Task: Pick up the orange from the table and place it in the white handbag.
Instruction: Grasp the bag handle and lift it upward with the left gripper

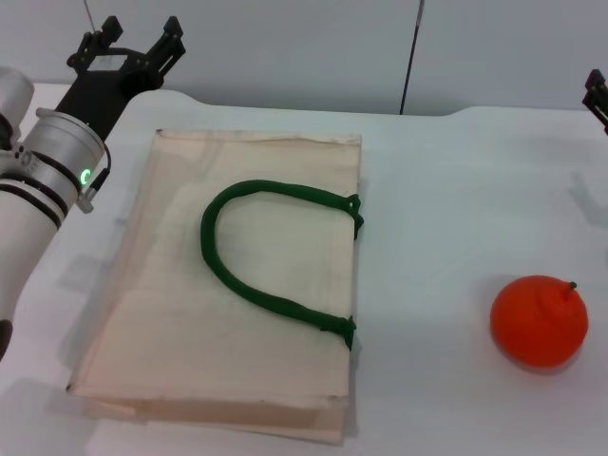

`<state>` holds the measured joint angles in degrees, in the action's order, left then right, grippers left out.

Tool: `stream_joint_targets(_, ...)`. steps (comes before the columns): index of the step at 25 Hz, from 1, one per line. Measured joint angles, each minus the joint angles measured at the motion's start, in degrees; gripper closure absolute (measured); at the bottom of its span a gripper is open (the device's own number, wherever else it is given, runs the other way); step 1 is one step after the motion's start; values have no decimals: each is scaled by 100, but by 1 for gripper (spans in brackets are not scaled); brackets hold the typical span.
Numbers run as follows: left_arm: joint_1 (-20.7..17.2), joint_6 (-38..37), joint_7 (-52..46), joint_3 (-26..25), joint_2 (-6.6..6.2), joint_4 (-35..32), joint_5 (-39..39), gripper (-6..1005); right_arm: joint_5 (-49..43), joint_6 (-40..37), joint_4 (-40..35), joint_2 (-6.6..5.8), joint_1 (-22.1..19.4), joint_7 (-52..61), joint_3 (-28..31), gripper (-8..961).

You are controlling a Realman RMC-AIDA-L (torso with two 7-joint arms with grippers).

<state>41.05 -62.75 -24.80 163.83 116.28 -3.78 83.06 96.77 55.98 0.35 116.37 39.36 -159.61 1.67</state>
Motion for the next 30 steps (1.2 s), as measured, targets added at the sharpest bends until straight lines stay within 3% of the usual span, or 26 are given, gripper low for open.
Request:
stream_joint_targets(10,0,0,-21,0,0,0,-1,110,0,0,0,0,-16,0,0,69)
stream_joint_targets(15,99,275,-661,6,-65,25,-464,112,0,0,0,0,-44,0,0,69)
stream_joint_targets(18,332,425,-1776,8,-241,236,-1377,113,0,1,-3,-8,-118,0,0,70)
stream_joint_targets(20,503,343,-2887,8,-364,581,-2201,113,0,1,-15,-15,-145,0,0,70)
stream_joint_targets(21,680,134,-3896,10,-439,1037,-2990,114,0,1,-21,-16,-148,0,0,70)
stream_joint_targets(22,680,134,-3896,10,-439,1037,-2990,114,0,0,-24,-16,-148,0,0,70)
stream_joint_targets(26,1149,-564,-5903,20,-499,2355,-4658,115,0,-5,-13,-18,-119,0,0,70)
stream_joint_targets(30,1685,-1559,-7284,26,-584,3668,-6281,117,0,-44,-15,-18,-104,0,0,70)
